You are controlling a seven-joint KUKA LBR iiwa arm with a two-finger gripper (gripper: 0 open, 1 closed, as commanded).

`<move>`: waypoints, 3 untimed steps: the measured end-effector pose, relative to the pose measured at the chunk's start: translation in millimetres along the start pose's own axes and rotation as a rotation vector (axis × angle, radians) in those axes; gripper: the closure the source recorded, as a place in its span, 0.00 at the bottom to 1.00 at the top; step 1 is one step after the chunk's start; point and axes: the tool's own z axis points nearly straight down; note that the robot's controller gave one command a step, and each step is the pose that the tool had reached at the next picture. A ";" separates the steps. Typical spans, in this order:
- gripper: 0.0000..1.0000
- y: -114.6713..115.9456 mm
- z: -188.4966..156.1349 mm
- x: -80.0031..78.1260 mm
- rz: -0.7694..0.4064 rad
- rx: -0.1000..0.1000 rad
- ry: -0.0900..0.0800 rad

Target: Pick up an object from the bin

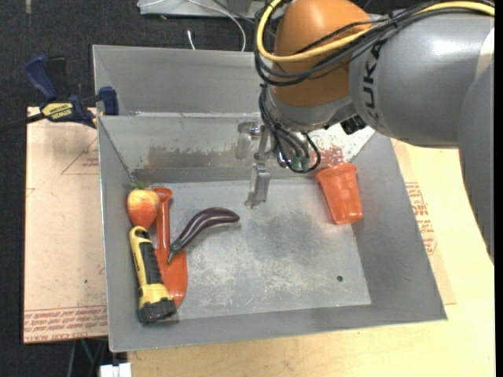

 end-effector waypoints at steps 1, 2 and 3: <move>0.00 0.1 0.3 0.0 0.000 0.000 -0.001; 0.00 14.2 74.8 15.8 -0.045 0.000 0.005; 0.00 31.1 87.1 8.4 -0.101 -0.001 -0.014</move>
Offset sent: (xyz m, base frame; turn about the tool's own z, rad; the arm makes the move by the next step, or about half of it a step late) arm -0.0142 0.0138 -0.0712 -0.0461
